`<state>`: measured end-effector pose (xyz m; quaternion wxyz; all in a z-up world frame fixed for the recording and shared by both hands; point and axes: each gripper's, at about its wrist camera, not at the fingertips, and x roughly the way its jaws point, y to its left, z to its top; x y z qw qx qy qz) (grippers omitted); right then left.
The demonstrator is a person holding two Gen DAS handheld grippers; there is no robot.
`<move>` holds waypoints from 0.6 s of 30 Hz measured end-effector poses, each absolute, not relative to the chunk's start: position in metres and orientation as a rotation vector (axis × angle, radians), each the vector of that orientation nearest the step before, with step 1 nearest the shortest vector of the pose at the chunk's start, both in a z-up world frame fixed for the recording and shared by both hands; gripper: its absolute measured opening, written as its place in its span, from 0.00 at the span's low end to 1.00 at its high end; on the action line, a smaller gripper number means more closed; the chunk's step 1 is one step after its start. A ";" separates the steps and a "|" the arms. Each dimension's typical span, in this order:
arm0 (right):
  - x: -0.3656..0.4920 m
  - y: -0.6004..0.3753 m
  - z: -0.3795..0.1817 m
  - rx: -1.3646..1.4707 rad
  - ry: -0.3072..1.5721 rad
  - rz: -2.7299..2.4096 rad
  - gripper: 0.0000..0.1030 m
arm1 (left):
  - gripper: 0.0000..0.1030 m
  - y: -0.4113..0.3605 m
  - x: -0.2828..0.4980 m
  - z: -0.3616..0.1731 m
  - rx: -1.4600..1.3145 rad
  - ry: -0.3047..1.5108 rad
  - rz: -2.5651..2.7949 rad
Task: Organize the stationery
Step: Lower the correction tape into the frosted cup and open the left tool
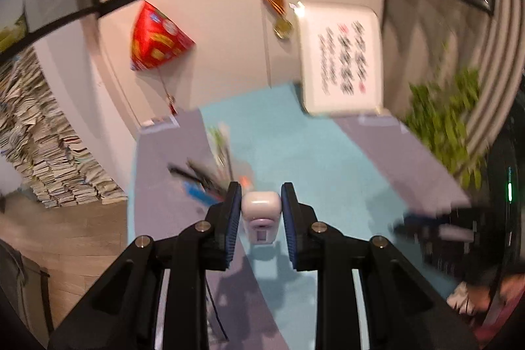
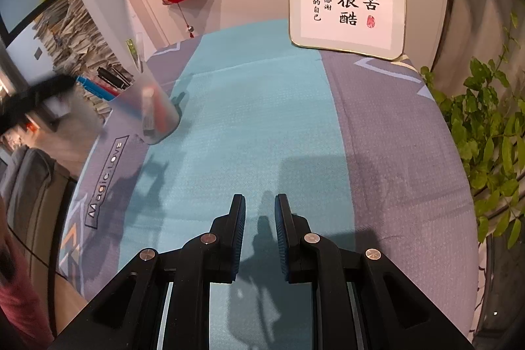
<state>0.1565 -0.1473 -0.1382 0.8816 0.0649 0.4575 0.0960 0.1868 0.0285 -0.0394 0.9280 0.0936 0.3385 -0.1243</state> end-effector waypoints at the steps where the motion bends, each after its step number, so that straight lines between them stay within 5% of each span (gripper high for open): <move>1: 0.156 -0.148 -0.138 0.135 0.951 0.201 0.17 | 0.22 0.028 0.192 -0.035 0.184 0.684 -0.238; 18: 0.159 -0.162 -0.142 0.174 0.958 0.180 0.17 | 0.23 0.033 0.256 -0.067 0.135 0.811 -0.086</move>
